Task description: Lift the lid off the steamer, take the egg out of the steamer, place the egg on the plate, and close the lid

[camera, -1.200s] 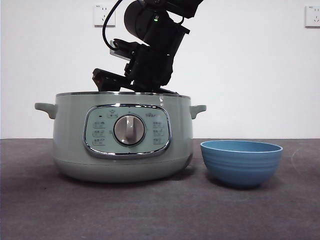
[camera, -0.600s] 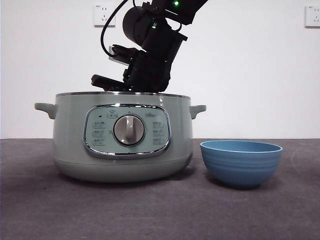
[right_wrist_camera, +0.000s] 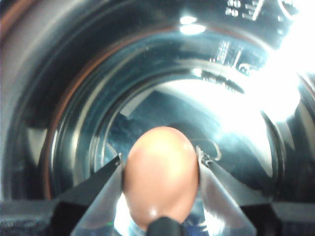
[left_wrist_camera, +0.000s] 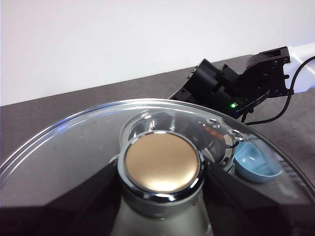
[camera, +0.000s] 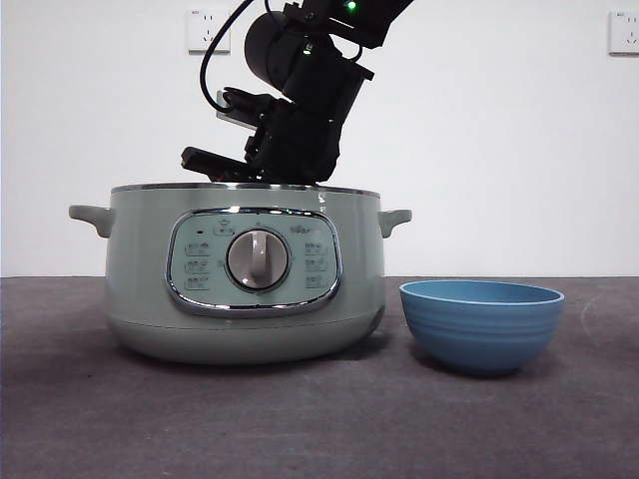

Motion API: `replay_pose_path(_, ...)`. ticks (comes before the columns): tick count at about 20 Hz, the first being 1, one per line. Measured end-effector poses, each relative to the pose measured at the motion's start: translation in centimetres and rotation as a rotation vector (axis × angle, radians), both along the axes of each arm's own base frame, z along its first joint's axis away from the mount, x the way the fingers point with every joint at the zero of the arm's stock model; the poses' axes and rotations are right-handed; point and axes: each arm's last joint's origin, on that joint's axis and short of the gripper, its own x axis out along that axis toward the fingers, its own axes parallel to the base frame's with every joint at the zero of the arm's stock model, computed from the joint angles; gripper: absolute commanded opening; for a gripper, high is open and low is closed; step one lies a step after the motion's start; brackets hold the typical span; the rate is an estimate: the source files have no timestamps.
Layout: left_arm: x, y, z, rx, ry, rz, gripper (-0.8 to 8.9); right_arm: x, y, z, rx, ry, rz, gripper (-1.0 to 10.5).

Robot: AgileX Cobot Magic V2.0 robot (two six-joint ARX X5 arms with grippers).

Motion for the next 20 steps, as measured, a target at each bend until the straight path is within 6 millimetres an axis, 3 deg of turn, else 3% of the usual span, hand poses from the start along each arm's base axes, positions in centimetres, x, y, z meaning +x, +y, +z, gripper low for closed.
replay_pose_path(4, 0.0, 0.0, 0.0, 0.000, 0.000, 0.000, -0.09, -0.1, -0.1, 0.9, 0.023, -0.030, -0.001, -0.1)
replay_pose_path(10, 0.0, 0.0, 0.0, 0.000, 0.000, 0.000, -0.09, -1.6, -1.6, 6.0, 0.034, -0.130, -0.037, -0.1)
replay_pose_path(12, 0.0, 0.0, 0.0, 0.000, 0.000, 0.000, -0.09, -3.4, -3.6, 9.4, -0.031, -0.182, -0.065, -0.1)
replay_pose_path(14, 0.0, 0.0, 0.0, -0.001, -0.001, 0.000, -0.09, -6.3, -6.7, 14.7, -0.028, -0.281, -0.102, -0.1)
replay_pose_path(16, 0.0, 0.0, 0.1, -0.007, -0.013, 0.000, -0.09, -9.1, -10.2, 18.6, -0.016, -0.342, -0.146, -0.1)
replay_pose_path(18, 0.1, 0.0, 0.3, -0.014, -0.026, 0.000, -0.09, -10.2, -13.2, 19.6, -0.062, -0.305, -0.190, -0.1)
replay_pose_path(20, 0.1, 0.0, 0.3, -0.014, -0.027, -0.001, -0.09, -9.6, -15.5, 18.7, -0.142, -0.212, -0.244, -0.1)
